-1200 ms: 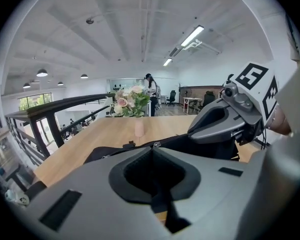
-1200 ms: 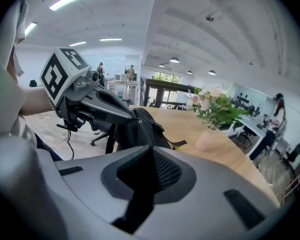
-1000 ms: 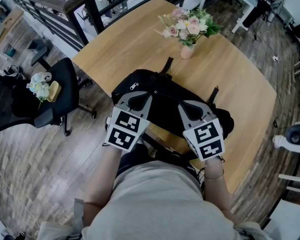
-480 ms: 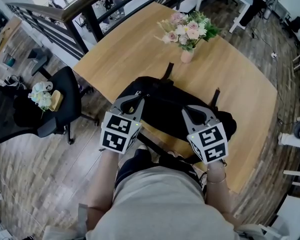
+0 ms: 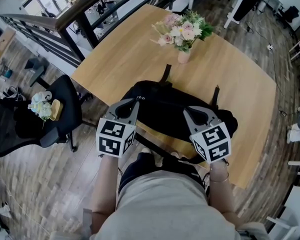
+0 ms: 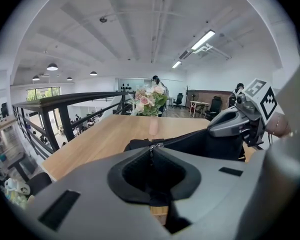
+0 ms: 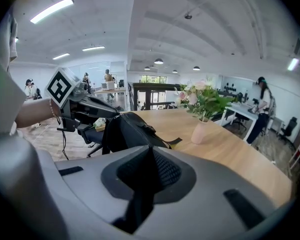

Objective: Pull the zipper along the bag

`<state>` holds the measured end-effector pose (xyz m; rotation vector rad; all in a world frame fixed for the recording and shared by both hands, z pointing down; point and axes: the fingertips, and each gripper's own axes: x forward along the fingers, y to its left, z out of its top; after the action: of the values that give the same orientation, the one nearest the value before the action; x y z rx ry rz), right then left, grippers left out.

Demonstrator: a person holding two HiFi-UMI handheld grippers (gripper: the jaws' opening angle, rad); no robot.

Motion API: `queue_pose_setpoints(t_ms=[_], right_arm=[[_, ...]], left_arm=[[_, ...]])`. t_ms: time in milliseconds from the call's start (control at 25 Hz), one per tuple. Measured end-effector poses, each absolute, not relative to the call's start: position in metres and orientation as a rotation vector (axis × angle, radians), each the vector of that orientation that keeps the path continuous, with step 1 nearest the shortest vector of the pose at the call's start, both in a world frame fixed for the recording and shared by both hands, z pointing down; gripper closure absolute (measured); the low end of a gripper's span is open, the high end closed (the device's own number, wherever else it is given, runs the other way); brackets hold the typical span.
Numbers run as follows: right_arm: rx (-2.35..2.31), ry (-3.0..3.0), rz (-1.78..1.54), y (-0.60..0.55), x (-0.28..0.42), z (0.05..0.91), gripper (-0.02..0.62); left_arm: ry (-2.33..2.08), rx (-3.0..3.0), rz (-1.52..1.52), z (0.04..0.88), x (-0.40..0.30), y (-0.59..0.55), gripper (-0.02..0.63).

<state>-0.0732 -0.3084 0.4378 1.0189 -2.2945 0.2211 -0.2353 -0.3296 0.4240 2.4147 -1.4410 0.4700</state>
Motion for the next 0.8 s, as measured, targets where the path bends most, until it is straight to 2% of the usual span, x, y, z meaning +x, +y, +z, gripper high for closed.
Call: queue_pose_setpoints(t_ms=[280,600,800], right_arm=[[1.06,-2.275,0.21,-0.309,-0.074,0.439,0.554],[1.116,-2.305,0.228,-0.305,-0.078,0.43,0.46],[1.174,-2.445,0.317,-0.302,-0.082,0.405,0.459]], left_arm=[[-1.451,2.426,0.489,0.425,-0.234,-0.329,0.584],[-1.442,2.492,0.414,0.395,-0.218,-0.326,0.584],[-1.4,2.538,0.332,0.375,-0.197,-0.322,0.583]])
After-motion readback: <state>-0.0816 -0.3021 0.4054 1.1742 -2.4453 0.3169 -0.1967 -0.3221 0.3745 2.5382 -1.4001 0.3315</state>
